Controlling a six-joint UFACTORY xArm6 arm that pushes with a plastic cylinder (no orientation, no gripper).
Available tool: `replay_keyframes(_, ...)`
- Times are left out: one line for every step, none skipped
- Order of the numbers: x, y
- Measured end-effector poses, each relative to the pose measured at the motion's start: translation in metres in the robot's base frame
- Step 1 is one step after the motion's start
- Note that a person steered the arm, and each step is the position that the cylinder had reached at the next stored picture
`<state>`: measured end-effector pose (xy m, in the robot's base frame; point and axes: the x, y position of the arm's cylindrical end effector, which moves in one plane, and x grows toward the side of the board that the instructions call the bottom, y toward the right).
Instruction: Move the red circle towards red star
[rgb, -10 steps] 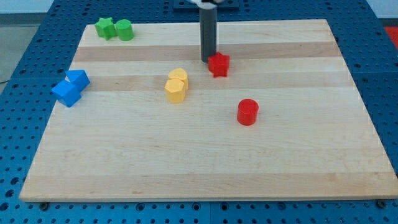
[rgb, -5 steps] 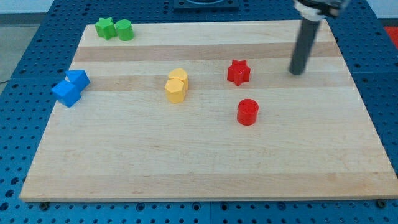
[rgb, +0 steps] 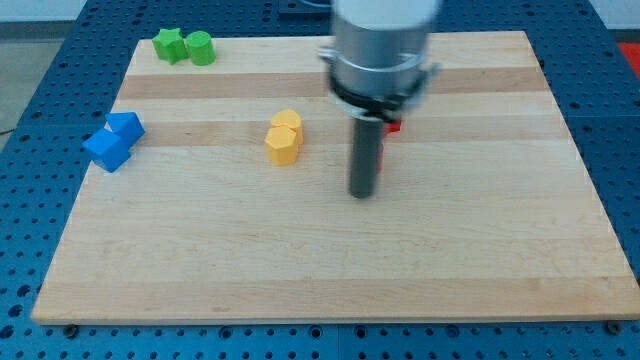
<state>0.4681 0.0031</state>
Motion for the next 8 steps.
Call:
replay_keyframes(0.002,-0.014)
replay_keyframes(0.018,-0.008)
replay_keyframes(0.022,0.012)
replay_keyframes(-0.013,0.012)
replay_keyframes(-0.037,0.012)
replay_keyframes(-0.011,0.017)
replay_keyframes(0.008,0.053)
replay_keyframes(-0.012,0.067)
